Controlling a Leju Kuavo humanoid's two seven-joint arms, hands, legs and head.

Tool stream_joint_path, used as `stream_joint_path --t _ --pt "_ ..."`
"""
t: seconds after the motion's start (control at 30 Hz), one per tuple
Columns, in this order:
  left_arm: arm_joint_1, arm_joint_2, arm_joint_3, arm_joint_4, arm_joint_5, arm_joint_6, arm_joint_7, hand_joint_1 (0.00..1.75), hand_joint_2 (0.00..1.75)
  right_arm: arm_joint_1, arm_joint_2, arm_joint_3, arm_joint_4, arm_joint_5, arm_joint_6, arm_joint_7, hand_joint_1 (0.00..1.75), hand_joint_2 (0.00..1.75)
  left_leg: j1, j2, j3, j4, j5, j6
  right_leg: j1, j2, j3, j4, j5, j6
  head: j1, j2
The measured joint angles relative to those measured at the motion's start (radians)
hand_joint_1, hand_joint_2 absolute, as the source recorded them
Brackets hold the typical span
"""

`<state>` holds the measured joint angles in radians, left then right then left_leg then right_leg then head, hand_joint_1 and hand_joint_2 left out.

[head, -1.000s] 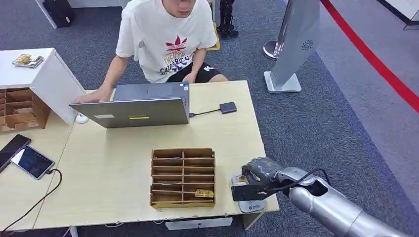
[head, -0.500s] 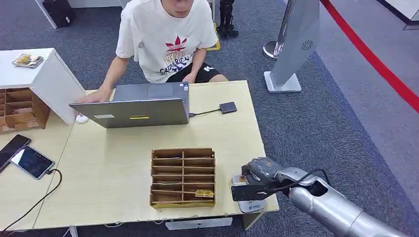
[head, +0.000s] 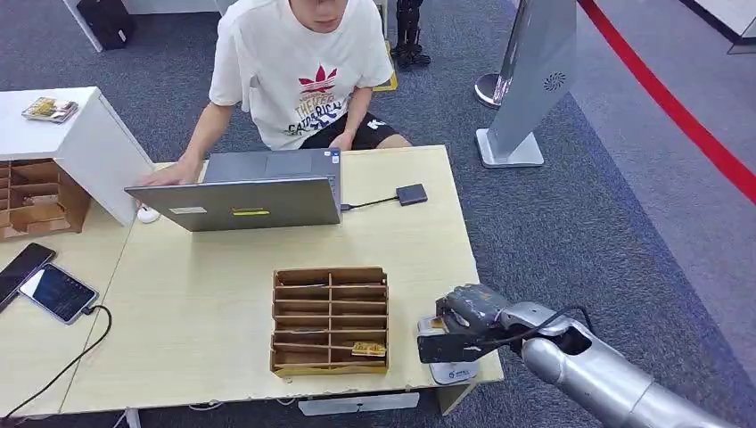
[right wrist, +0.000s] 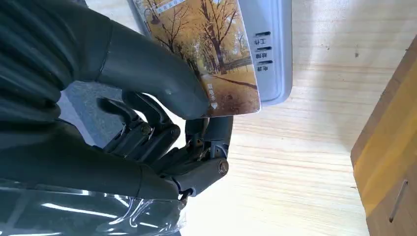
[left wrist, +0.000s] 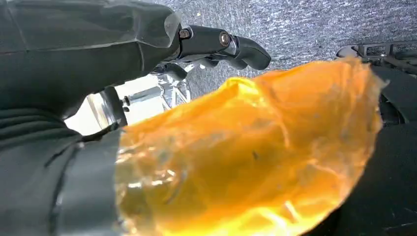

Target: Pass the card to the sensor for recognition and then transmit it.

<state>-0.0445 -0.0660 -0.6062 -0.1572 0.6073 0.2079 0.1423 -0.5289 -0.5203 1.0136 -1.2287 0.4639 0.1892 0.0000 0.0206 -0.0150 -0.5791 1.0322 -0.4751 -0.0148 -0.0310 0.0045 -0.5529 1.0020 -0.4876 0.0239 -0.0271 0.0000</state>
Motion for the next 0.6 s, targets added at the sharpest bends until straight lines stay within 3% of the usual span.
stream_joint_path --t 0.6 --pt "0.0 0.0 0.0 0.0 0.0 0.0 0.0 0.0 0.0 0.005 0.0 -0.005 0.0 0.0 -0.002 0.0 1.75 1.75 0.0 0.0 0.0 0.0 0.0 0.0 0.0 0.0 0.0 0.0 0.0 0.0 0.0 0.0"
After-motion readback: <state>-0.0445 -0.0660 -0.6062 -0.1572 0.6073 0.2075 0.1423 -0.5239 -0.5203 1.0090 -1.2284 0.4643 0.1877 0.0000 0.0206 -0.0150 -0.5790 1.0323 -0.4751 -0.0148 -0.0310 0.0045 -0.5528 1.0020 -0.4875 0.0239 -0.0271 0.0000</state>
